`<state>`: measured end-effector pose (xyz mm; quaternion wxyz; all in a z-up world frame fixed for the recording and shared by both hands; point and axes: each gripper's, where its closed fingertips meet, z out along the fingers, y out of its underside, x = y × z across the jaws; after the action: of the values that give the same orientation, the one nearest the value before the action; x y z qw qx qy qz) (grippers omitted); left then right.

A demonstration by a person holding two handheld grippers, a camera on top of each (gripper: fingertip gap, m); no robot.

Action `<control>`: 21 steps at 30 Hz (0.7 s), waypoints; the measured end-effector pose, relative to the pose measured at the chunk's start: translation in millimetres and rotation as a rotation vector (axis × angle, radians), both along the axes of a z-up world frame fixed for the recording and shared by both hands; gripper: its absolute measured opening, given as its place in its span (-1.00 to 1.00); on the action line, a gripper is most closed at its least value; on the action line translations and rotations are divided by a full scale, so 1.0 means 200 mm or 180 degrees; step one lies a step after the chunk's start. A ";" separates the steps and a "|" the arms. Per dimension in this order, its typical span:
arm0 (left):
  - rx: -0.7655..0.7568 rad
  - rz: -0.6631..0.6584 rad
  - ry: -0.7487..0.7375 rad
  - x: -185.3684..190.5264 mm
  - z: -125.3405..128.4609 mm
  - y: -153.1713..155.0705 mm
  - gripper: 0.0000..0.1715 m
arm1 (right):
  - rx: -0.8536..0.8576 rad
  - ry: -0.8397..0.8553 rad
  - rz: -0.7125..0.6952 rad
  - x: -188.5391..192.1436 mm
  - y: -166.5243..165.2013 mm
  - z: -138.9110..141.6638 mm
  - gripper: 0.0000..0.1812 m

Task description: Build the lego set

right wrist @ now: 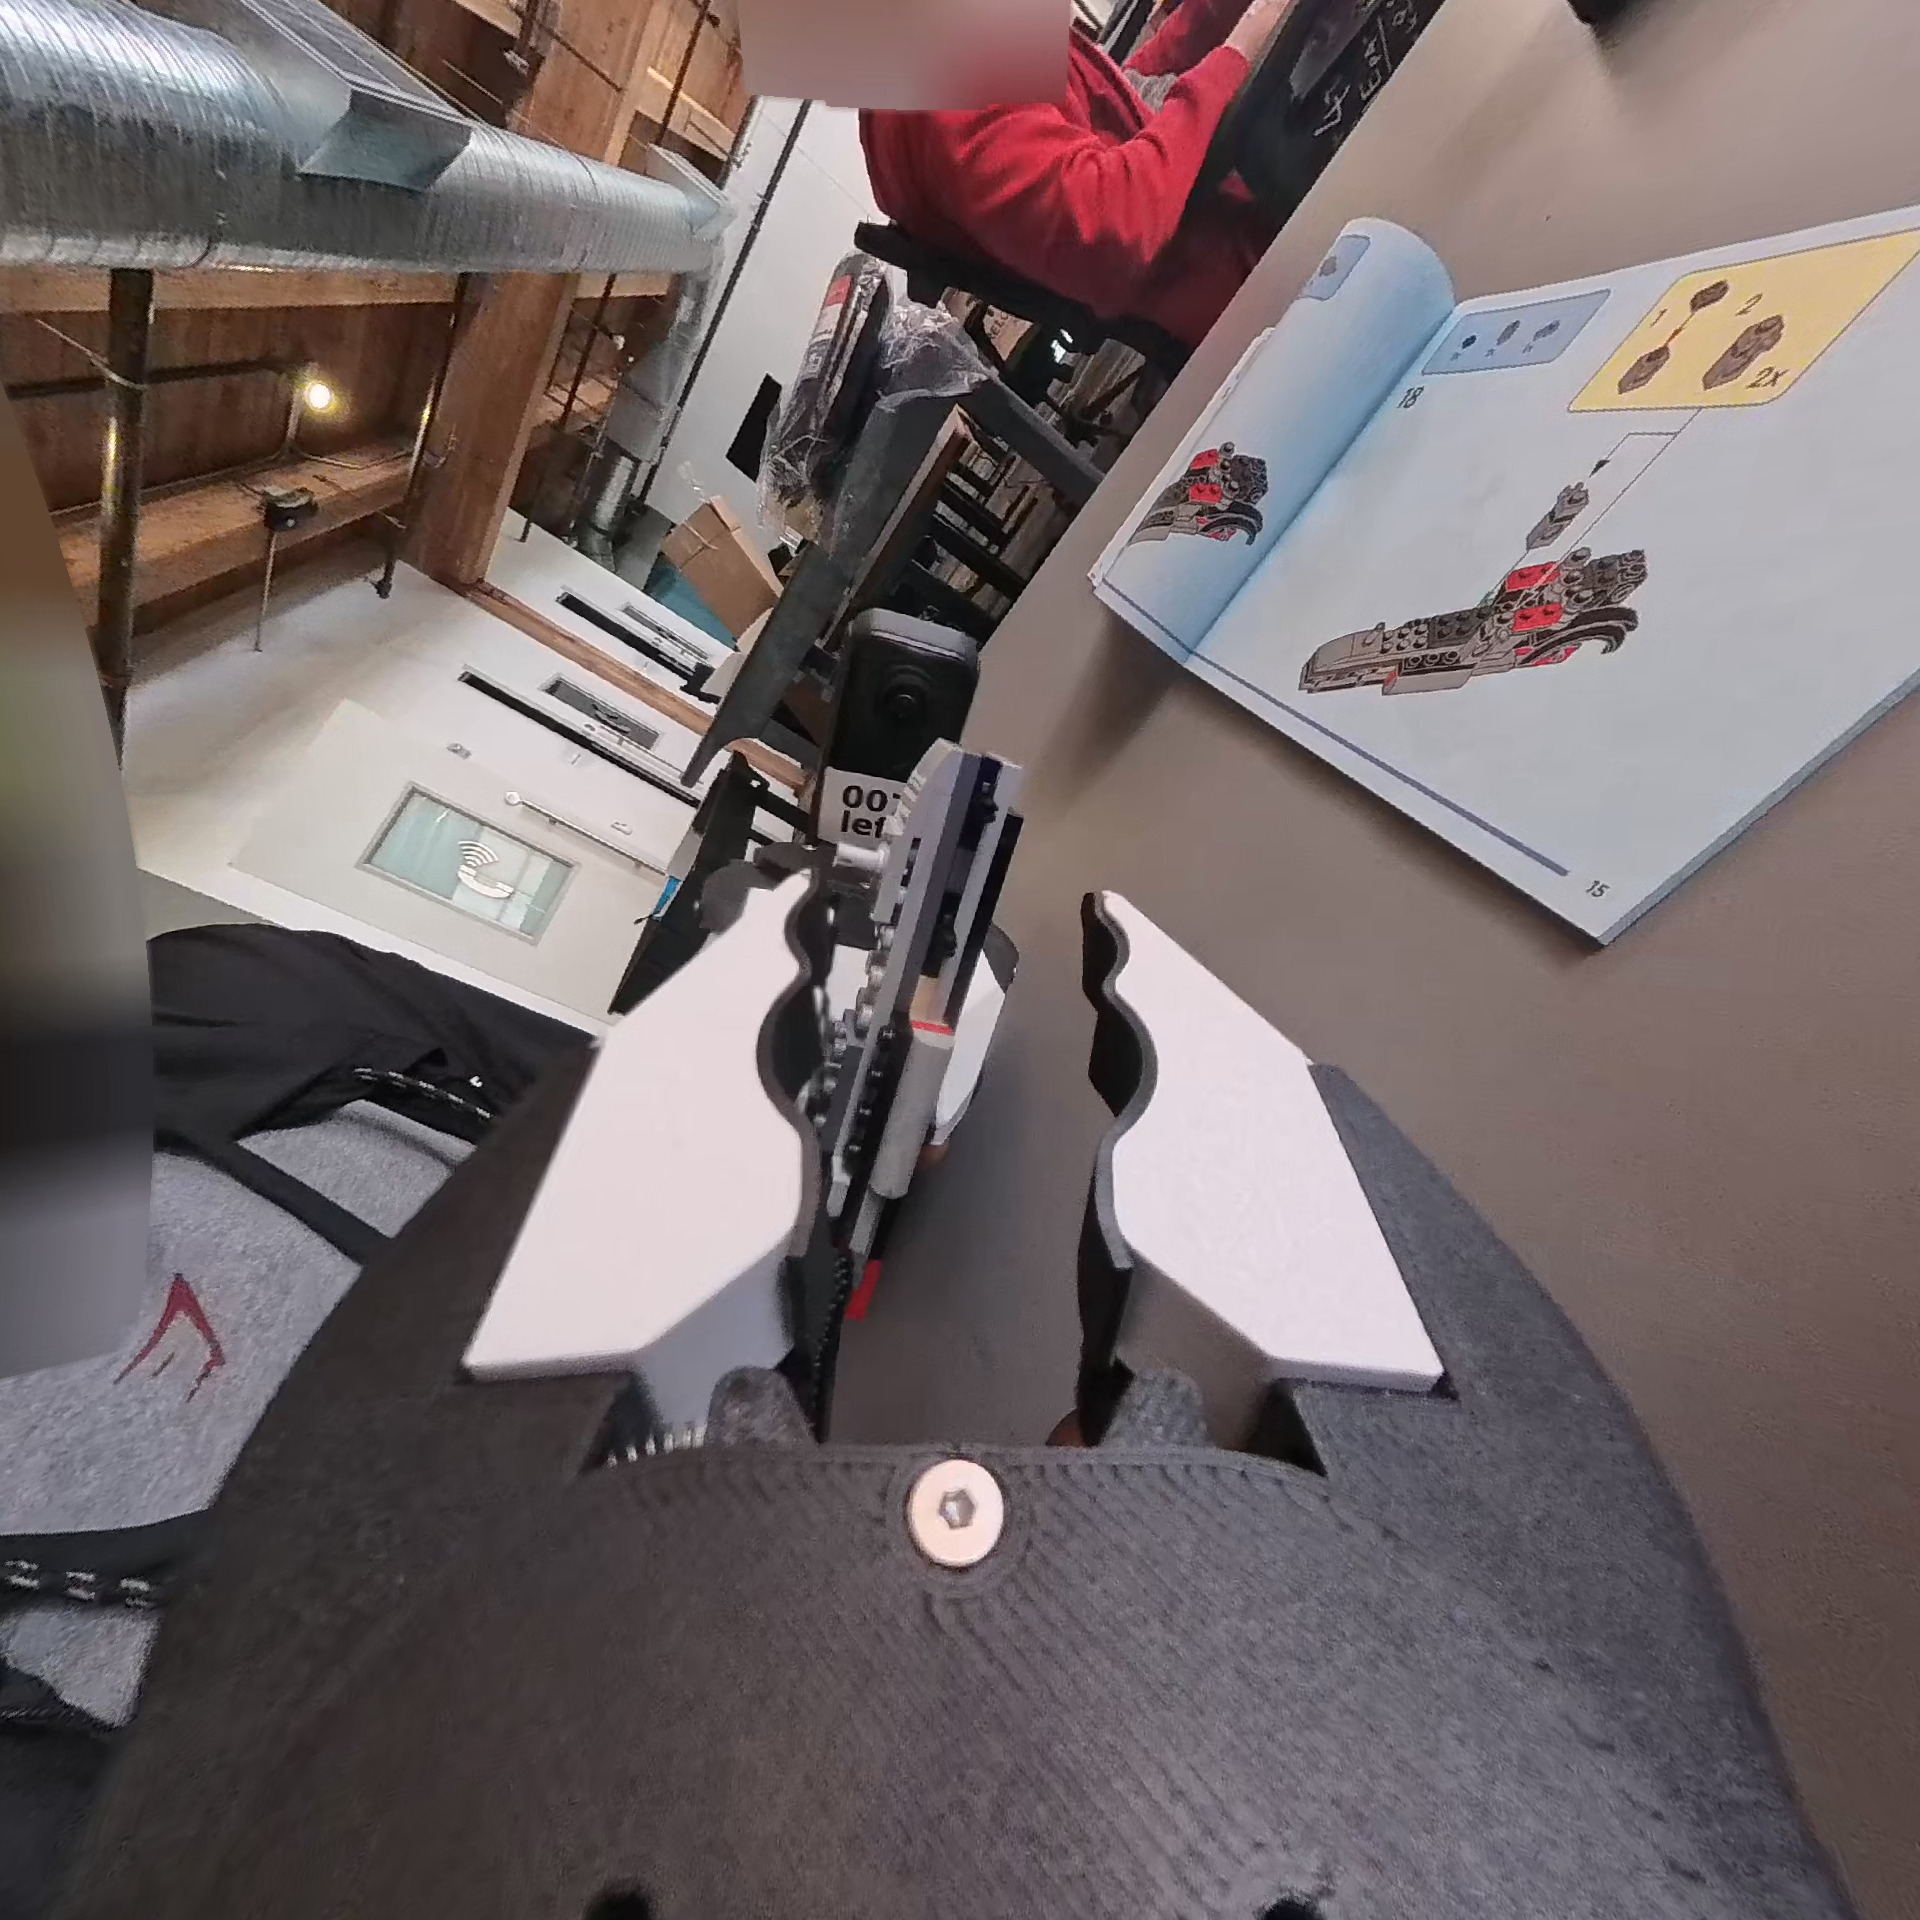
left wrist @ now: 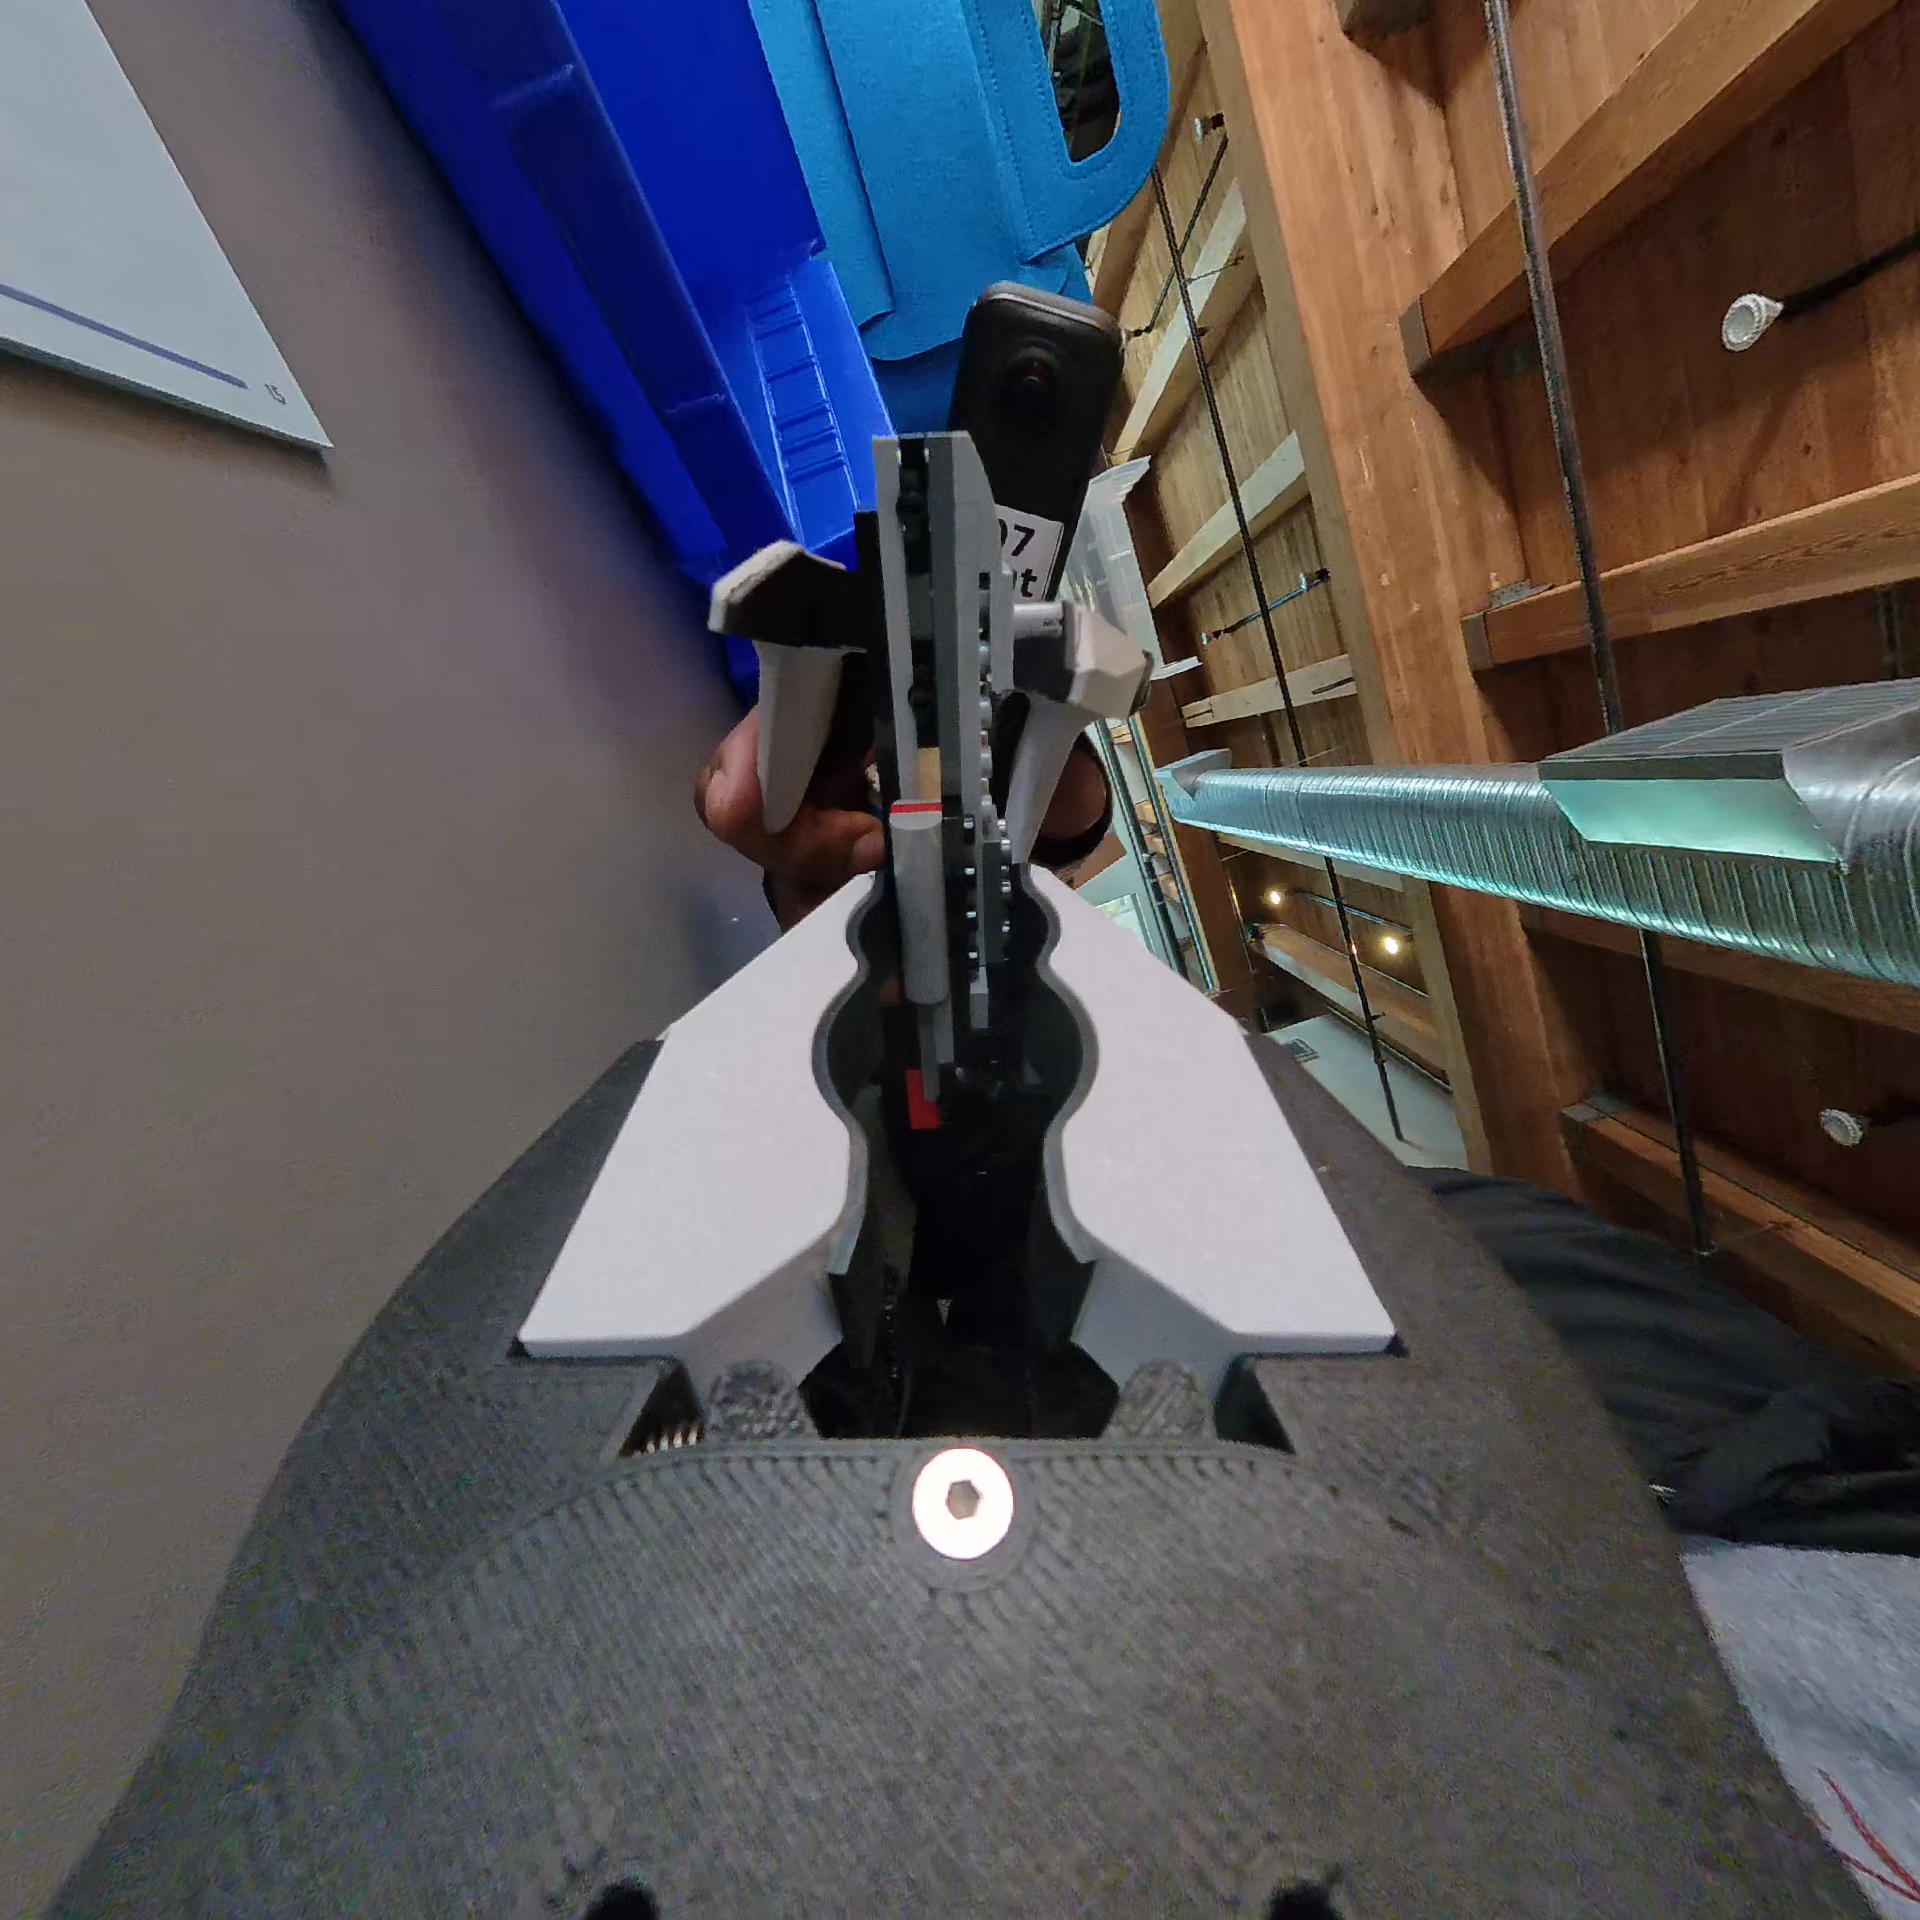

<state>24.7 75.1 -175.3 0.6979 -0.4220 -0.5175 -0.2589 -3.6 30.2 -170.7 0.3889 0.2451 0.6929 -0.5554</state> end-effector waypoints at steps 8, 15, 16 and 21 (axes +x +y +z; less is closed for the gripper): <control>-0.0086 0.0020 0.0045 0.00 0.00 0.00 -0.75 | -0.0048 0.0060 0.0026 0.01 0.00 0.01 -0.70; -0.0200 0.0058 0.0178 0.00 0.01 0.00 -0.75 | -0.0136 0.0119 0.0004 0.02 -0.01 0.03 -0.75; -0.0202 0.0061 0.0187 0.00 0.01 0.00 -0.75 | -0.0146 0.0128 -0.0002 0.02 -0.01 0.03 -0.75; -0.0199 0.0063 0.0240 0.00 0.02 0.00 -0.74 | -0.0202 0.0141 -0.0014 0.02 -0.01 0.04 -0.75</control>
<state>24.5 74.9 -171.5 0.7059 -0.4479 -0.5028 -0.2195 1.1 27.7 -162.3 0.3799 0.2218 0.6829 -0.5832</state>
